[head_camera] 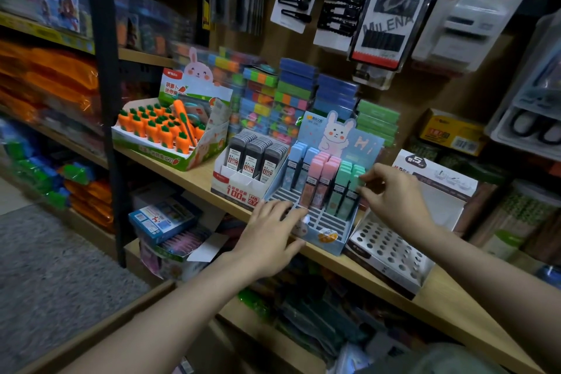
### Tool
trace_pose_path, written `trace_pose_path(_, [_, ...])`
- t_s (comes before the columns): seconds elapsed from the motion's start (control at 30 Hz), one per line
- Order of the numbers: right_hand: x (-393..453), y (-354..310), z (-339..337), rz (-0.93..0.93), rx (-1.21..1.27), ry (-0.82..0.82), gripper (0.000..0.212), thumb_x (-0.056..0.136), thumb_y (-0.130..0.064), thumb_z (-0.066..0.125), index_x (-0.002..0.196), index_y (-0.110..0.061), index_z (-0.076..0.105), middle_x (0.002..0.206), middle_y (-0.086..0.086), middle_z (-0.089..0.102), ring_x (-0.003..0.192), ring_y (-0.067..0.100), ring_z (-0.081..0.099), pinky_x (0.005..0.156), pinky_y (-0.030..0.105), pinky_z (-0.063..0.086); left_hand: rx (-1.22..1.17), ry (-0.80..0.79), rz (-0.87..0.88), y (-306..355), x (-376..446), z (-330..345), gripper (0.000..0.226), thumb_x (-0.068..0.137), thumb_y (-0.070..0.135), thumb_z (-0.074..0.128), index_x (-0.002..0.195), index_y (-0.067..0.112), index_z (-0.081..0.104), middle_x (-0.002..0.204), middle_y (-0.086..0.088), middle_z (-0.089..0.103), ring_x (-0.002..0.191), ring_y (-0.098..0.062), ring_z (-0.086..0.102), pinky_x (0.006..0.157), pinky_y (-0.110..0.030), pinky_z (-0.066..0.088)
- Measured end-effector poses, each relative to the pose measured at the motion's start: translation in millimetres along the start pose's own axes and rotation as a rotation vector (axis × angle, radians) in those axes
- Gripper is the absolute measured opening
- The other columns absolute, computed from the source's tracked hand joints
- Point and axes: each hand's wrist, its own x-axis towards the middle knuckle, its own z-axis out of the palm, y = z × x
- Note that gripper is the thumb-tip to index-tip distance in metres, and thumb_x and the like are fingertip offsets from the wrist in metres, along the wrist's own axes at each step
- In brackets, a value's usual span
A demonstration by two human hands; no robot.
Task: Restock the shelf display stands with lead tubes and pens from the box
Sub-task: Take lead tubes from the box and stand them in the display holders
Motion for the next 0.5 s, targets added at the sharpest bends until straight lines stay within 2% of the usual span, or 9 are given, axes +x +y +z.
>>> trace_pose_path(0.07, [1, 0, 0, -0.012, -0.042, 0.009, 0.010, 0.082, -0.017, 0.074, 0.090, -0.014, 0.069, 0.085, 0.000, 0.067, 0.075, 0.012, 0.060, 0.070, 0.032, 0.055, -0.001, 0.003, -0.003, 0, 0, 0, 0.056, 0.096, 0.049, 0.045, 0.147, 0.034, 0.027, 0.149, 0.005, 0.029, 0.141, -0.018, 0.017, 0.121, -0.041, 0.005])
trace_pose_path(0.13, [3, 0, -2, -0.048, -0.106, 0.013, 0.015, 0.084, -0.025, 0.073, 0.096, -0.017, 0.069, 0.097, 0.000, 0.063, 0.081, 0.009, 0.056, 0.071, 0.023, 0.047, -0.009, 0.006, -0.008, 0, 0, -1, 0.055, 0.096, 0.049, 0.046, 0.146, 0.035, 0.028, 0.149, 0.005, 0.030, 0.140, -0.018, 0.019, 0.119, -0.040, 0.006])
trace_pose_path(0.2, [3, -1, -5, -0.100, -0.177, 0.000, 0.027, 0.087, -0.031, 0.069, 0.111, -0.018, 0.067, 0.112, 0.000, 0.057, 0.101, 0.012, 0.053, 0.084, 0.023, 0.044, -0.016, 0.002, -0.008, 0, 1, -2, 0.055, 0.096, 0.049, 0.046, 0.146, 0.035, 0.028, 0.148, 0.005, 0.031, 0.140, -0.018, 0.019, 0.119, -0.040, 0.005])
trace_pose_path(0.33, [-6, -12, 3, -0.180, -0.273, -0.124, 0.051, 0.095, -0.033, 0.057, 0.142, -0.016, 0.047, 0.144, 0.004, 0.048, 0.133, 0.021, 0.043, 0.112, 0.039, 0.035, -0.011, -0.009, 0.005, 0, -1, -4, 0.055, 0.096, 0.048, 0.045, 0.147, 0.035, 0.027, 0.149, 0.005, 0.031, 0.140, -0.018, 0.019, 0.120, -0.040, 0.006])
trace_pose_path(0.43, [-13, -14, 11, -0.178, -0.322, -0.216, 0.059, 0.099, -0.038, 0.047, 0.152, -0.018, 0.029, 0.156, 0.001, 0.033, 0.145, 0.017, 0.027, 0.121, 0.037, 0.019, -0.012, -0.038, 0.009, -1, -3, -5, 0.057, 0.097, 0.048, 0.044, 0.148, 0.035, 0.023, 0.152, 0.004, 0.028, 0.142, -0.018, 0.016, 0.121, -0.041, 0.006])
trace_pose_path(0.5, [-14, -13, 11, -0.166, -0.321, -0.222, 0.061, 0.100, -0.041, 0.043, 0.153, -0.018, 0.024, 0.157, 0.001, 0.029, 0.147, 0.015, 0.023, 0.122, 0.036, 0.013, -0.009, -0.055, 0.011, -2, -3, -6, 0.059, 0.097, 0.049, 0.044, 0.149, 0.035, 0.020, 0.154, 0.003, 0.025, 0.143, -0.018, 0.014, 0.121, -0.041, 0.005])
